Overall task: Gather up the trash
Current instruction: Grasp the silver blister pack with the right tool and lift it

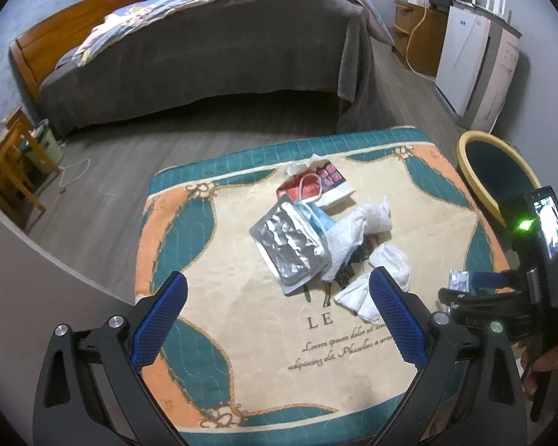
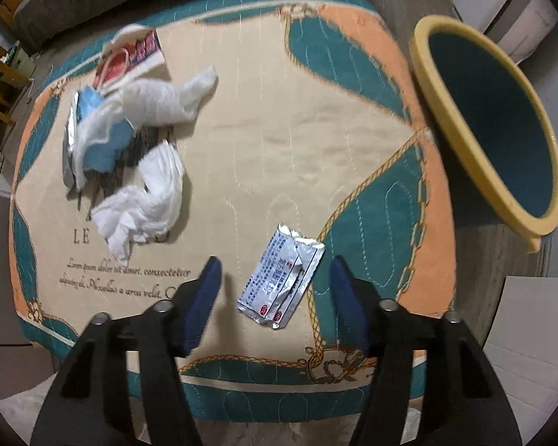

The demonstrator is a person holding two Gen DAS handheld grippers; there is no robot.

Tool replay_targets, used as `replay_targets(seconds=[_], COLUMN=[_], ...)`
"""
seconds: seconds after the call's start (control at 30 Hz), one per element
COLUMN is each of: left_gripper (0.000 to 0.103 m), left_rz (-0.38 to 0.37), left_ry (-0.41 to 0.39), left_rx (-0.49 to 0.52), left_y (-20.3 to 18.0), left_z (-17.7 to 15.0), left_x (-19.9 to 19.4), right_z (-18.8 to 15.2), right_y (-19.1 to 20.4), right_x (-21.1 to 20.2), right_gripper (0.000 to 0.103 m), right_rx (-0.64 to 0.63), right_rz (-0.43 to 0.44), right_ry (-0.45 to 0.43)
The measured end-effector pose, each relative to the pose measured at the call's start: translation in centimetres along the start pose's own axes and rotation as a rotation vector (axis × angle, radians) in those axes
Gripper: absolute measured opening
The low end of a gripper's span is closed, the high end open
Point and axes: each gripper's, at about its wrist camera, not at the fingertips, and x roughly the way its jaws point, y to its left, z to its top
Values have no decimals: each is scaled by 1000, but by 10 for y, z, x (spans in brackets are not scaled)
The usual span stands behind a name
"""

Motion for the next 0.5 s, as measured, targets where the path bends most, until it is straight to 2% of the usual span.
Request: replay_targets(seconds=[0.17, 0.33, 0.5], left_gripper=[97, 97, 97], left_rz=[-4, -16, -50], left_ry=[16, 47, 56], left_rx=[24, 51, 89], left_y=[-10, -23, -39], left_z=[-1, -2, 0], left_x=[10, 24, 36], right_z=[2, 20, 43], right_y=[8, 5, 2], right_x=[2, -8, -52], right_gripper=[31, 30, 30], right_rx=[-110, -184, -277], right_rz=[-46, -66, -60], right_ry=[-10, -9, -86])
